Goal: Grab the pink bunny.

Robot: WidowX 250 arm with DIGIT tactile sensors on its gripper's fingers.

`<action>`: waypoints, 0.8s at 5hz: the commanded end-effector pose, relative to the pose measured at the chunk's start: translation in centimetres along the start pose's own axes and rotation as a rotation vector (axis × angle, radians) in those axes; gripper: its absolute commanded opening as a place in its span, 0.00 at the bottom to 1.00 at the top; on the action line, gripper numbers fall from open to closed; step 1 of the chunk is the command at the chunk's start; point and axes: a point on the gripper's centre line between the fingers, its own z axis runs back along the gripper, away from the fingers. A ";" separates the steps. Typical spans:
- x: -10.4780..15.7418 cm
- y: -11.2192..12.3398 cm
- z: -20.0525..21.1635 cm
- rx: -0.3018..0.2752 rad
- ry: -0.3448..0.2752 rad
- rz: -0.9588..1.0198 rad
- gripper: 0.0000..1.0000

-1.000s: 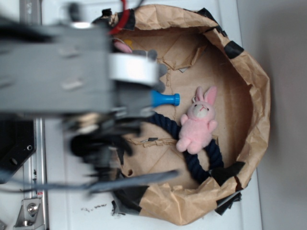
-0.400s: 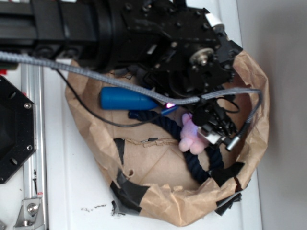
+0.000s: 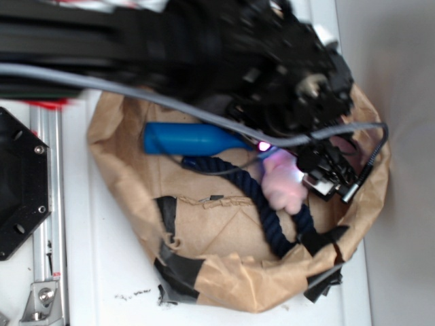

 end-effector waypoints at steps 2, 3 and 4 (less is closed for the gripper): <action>-0.2 -0.1 4.1 0.129 0.077 -0.210 0.00; -0.2 1.4 9.5 0.035 -0.006 -0.402 0.00; -1.6 1.5 14.4 0.002 -0.083 -0.582 0.00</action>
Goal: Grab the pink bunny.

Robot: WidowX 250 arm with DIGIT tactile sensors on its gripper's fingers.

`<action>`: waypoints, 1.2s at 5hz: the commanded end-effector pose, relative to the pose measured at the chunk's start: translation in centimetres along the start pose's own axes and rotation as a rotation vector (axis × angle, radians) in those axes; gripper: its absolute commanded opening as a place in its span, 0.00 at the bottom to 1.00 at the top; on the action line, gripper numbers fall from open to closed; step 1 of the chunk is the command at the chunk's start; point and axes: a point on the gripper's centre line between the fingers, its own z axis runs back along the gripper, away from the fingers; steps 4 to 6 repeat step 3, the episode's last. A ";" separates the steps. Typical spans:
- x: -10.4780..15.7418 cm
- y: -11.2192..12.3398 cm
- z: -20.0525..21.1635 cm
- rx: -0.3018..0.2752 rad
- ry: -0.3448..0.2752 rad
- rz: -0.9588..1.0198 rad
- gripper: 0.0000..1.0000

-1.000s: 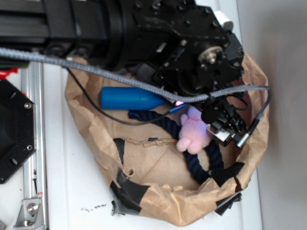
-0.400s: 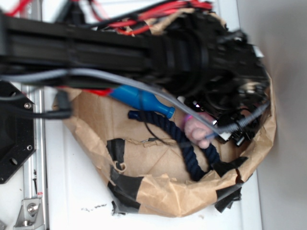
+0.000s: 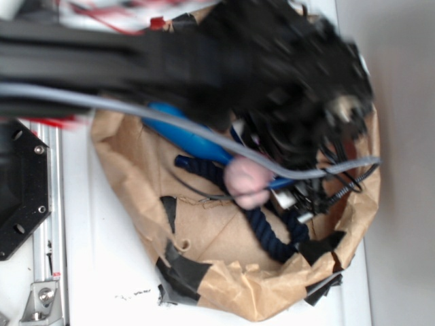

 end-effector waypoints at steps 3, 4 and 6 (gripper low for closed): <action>-1.4 0.7 7.3 0.092 -0.099 -0.431 0.00; -1.4 0.7 7.3 0.092 -0.099 -0.431 0.00; -1.4 0.7 7.3 0.092 -0.099 -0.431 0.00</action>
